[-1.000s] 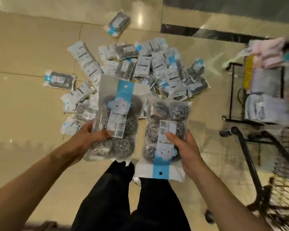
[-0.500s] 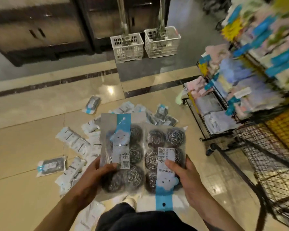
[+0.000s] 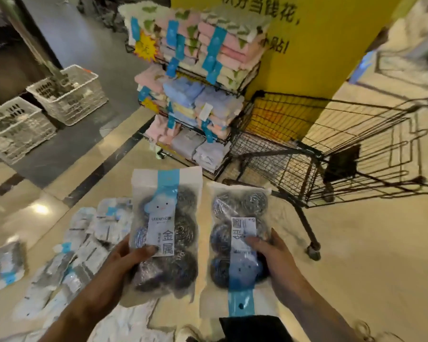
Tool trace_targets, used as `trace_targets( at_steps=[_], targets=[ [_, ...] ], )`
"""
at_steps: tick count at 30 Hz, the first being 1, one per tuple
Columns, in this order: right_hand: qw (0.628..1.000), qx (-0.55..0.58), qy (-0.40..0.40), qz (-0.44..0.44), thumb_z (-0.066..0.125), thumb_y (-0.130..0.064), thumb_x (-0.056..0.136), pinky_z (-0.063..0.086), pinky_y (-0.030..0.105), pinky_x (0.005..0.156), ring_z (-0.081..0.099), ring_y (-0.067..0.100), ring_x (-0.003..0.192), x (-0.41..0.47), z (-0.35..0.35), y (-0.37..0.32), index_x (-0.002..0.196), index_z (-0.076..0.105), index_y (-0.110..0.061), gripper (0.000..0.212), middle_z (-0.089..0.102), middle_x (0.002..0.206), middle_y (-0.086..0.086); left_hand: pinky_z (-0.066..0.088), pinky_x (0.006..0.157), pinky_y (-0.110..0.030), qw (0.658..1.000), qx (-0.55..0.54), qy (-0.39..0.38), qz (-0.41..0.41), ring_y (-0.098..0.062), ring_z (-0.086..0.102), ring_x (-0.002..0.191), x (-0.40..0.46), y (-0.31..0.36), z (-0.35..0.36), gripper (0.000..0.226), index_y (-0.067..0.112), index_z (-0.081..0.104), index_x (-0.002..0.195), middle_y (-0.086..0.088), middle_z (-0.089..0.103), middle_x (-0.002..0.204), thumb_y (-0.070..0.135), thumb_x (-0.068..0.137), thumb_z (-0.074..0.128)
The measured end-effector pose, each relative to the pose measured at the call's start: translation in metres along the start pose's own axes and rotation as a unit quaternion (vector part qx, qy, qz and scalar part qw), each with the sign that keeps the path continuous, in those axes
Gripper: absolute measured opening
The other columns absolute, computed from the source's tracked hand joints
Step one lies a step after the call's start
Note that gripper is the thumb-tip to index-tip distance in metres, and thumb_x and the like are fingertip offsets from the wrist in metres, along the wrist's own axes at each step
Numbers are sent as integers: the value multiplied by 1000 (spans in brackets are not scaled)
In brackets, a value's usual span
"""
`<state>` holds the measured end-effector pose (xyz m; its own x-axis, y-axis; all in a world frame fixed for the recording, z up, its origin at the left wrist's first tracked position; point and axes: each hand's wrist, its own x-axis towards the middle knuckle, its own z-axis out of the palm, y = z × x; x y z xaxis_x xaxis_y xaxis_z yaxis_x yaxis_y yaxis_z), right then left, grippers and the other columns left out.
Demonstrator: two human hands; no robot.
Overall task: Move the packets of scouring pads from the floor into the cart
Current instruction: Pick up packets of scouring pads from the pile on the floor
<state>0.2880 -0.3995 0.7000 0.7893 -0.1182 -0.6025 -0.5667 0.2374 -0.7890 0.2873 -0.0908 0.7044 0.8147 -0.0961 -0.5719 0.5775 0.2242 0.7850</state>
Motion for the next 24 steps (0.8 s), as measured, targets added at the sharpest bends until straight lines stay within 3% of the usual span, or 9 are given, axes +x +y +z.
trace_targets(
  at_steps=[2,5,8,11,14,18,20,22,24],
  targets=[
    [998,35,44,-7,76,-6,88,60,56,96,78,35,102,7,-22,-11,124,67,-19,39,82,109,8,63,73,-36,999,35,-29,3,-28,79,89,26,13,29,46,9,68,121,-19,79,112,17,76,76],
    [991,84,102,-21,77,-3,86,61,56,94,78,36,101,26,-55,-28,123,67,-22,43,82,108,7,61,51,-32,994,82,-73,-15,-28,77,67,68,26,75,81,6,76,101,-25,79,98,38,31,102],
    [988,99,116,-28,78,-5,85,59,62,97,78,37,102,55,-86,-49,125,67,-23,45,82,111,8,61,50,-32,993,78,-80,-43,-27,75,62,112,37,120,50,3,76,97,-27,79,95,21,53,90],
    [986,104,125,-27,79,-7,85,59,64,96,78,37,99,89,-113,-73,124,68,-24,44,82,109,8,60,52,-32,991,104,-73,-50,-25,76,65,155,48,161,60,-7,65,114,-19,79,88,14,63,85],
    [987,99,122,-20,80,-12,85,58,68,95,79,36,96,117,-136,-102,121,68,-28,41,83,105,7,58,48,-29,990,99,-88,-45,-24,75,61,183,66,200,33,-5,66,115,-17,80,85,2,83,68],
    [987,109,115,-19,77,-11,87,58,68,95,79,37,98,151,-162,-139,125,66,-26,42,82,108,9,56,46,-29,989,106,-90,-50,-24,73,57,224,89,242,48,-4,67,118,-17,79,82,7,73,77],
    [986,120,111,-21,76,-10,89,58,69,94,78,40,99,168,-170,-155,127,62,-26,44,81,110,11,61,56,-35,988,107,-98,-57,-29,78,72,246,103,256,64,3,68,123,-19,80,97,15,62,84],
    [983,138,115,-25,74,-8,90,62,62,89,78,40,98,188,-176,-170,129,58,-26,47,80,111,14,64,74,-44,987,106,-99,-63,-36,79,95,273,117,269,57,10,67,129,-19,79,113,16,73,78],
    [982,143,121,-31,74,-8,90,66,52,78,79,38,97,212,-180,-185,128,56,-32,48,80,112,13,66,79,-46,986,112,-108,-65,-38,76,104,304,130,282,56,10,64,132,-20,77,118,13,77,75]
  ],
)
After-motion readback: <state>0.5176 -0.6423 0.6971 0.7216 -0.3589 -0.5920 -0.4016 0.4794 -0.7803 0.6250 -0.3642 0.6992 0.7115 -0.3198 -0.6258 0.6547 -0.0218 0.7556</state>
